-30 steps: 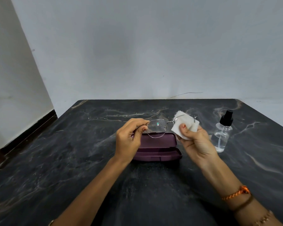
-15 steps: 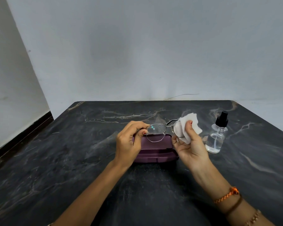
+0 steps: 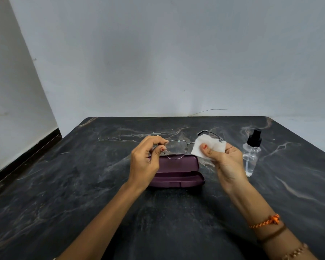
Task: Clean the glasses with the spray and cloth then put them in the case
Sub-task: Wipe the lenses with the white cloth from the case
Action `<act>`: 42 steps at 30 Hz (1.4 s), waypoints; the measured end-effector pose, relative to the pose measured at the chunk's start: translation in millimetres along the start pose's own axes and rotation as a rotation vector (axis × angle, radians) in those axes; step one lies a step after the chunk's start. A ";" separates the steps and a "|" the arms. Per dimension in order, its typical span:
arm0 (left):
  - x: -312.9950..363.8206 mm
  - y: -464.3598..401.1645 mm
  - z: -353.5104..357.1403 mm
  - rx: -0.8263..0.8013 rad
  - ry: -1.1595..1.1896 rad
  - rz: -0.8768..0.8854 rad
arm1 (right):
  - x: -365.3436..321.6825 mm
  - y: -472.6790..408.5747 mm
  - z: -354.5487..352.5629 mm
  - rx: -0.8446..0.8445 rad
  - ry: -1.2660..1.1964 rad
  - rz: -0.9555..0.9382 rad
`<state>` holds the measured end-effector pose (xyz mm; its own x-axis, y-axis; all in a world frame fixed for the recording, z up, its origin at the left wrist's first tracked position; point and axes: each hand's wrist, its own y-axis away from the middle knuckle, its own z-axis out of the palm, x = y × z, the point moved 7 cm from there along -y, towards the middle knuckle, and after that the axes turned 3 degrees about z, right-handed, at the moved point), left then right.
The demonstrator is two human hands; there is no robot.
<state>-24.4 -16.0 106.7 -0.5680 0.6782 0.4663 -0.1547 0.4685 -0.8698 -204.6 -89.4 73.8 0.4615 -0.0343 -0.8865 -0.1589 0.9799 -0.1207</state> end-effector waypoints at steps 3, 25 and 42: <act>1.7 1.2 3.0 -0.007 0.001 0.004 | 3.8 -2.0 -2.0 0.021 -0.062 0.054; 10.5 1.6 3.9 -0.048 -0.092 0.171 | 15.6 0.3 3.6 0.026 -0.123 0.102; 5.3 2.5 2.3 -0.032 -0.102 0.096 | 13.2 0.2 9.0 -0.041 -0.076 -0.047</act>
<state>-29.6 -12.5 106.6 -0.6584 0.6606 0.3607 -0.0709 0.4227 -0.9035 -190.7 -87.9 66.1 0.5341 -0.0635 -0.8430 -0.1707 0.9686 -0.1810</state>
